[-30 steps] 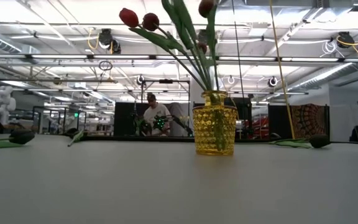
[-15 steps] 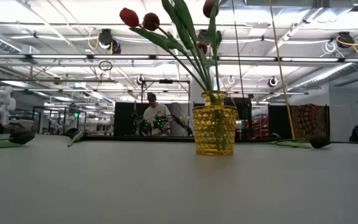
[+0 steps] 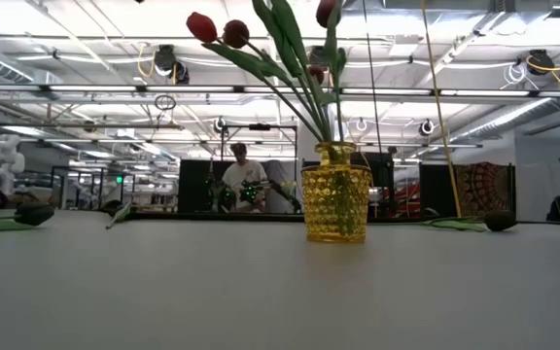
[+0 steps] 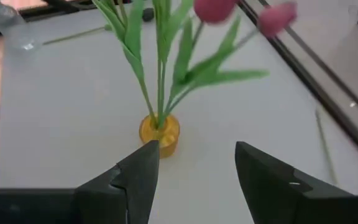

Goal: Sort flowers into vase by color
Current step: Move the yellow vase to the top of the table

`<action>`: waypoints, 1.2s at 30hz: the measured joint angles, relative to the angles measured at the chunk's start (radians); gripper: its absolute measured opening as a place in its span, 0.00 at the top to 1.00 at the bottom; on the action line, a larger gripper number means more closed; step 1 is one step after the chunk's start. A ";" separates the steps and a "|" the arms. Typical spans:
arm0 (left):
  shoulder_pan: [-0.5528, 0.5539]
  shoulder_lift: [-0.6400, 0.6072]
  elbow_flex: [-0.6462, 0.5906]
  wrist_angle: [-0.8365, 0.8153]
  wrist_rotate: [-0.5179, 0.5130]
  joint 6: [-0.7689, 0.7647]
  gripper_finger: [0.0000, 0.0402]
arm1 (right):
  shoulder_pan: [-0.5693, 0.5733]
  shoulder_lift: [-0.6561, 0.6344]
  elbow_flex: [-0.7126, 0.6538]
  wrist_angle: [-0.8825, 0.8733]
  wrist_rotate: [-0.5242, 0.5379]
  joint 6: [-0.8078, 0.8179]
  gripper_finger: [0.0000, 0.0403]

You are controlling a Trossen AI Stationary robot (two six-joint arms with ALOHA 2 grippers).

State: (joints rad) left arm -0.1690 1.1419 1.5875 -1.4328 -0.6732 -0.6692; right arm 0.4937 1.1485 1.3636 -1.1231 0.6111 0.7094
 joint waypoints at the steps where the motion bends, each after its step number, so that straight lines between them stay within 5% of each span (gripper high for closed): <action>1: -0.021 -0.018 -0.006 -0.009 -0.023 -0.028 0.70 | 0.018 -0.032 -0.034 0.001 0.010 0.037 0.50; 9: -0.135 -0.146 -0.130 -0.020 -0.123 -0.205 0.70 | 0.111 -0.317 -0.218 0.051 0.123 0.194 0.50; 18: -0.206 -0.186 -0.441 -0.004 -0.157 -0.480 0.70 | 0.123 -0.519 -0.427 0.080 0.151 0.258 0.50; 24: -0.294 -0.188 -0.636 0.195 -0.147 -0.629 0.70 | 0.123 -0.523 -0.617 0.336 0.149 0.227 0.50; 31: -0.388 -0.174 -0.789 0.549 -0.129 -0.604 0.70 | 0.123 -0.436 -0.773 0.658 0.143 0.147 0.50; 36: -0.437 -0.117 -0.824 0.648 -0.076 -0.608 0.70 | 0.123 -0.348 -0.826 0.787 0.115 0.085 0.50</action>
State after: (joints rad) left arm -0.6065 1.0251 0.7639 -0.7850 -0.7493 -1.2774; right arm 0.6170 0.8000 0.5373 -0.3364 0.7265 0.7945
